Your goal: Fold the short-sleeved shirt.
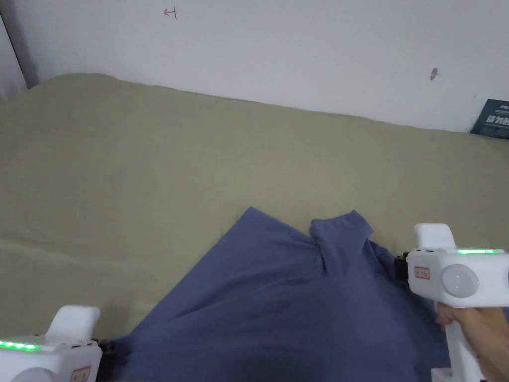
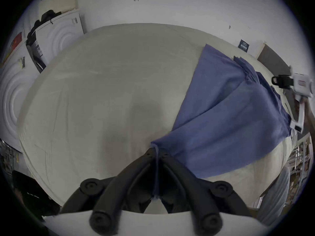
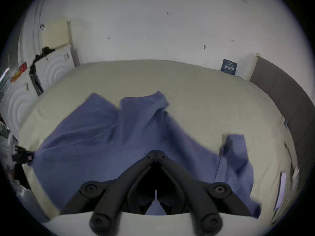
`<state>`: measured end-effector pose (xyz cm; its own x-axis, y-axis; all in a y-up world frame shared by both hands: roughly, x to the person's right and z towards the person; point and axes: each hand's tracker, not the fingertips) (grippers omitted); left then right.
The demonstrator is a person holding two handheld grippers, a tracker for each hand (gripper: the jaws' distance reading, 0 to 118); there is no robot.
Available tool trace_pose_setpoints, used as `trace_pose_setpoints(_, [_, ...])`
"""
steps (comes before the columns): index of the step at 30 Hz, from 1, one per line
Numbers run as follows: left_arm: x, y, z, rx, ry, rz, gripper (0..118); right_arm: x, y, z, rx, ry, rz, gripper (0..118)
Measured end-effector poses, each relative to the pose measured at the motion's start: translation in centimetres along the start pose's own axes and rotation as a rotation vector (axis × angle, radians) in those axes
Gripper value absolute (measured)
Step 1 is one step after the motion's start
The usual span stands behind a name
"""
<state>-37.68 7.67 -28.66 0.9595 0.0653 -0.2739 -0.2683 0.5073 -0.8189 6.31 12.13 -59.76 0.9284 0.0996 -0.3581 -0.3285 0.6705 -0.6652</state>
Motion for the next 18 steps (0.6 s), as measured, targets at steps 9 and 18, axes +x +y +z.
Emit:
trace_pose_setpoints(9, [-0.8, 0.0, -0.5, -0.008, -0.042, 0.064, 1, -0.3, 1.7, -6.7, -0.152, 0.017, 0.098, 99])
trace_pose_setpoints(18, [-1.5, 0.2, -0.8, -0.017, -0.069, 0.113, 1, -0.9, 1.4, -2.3, -0.050, 0.049, 0.110, 4])
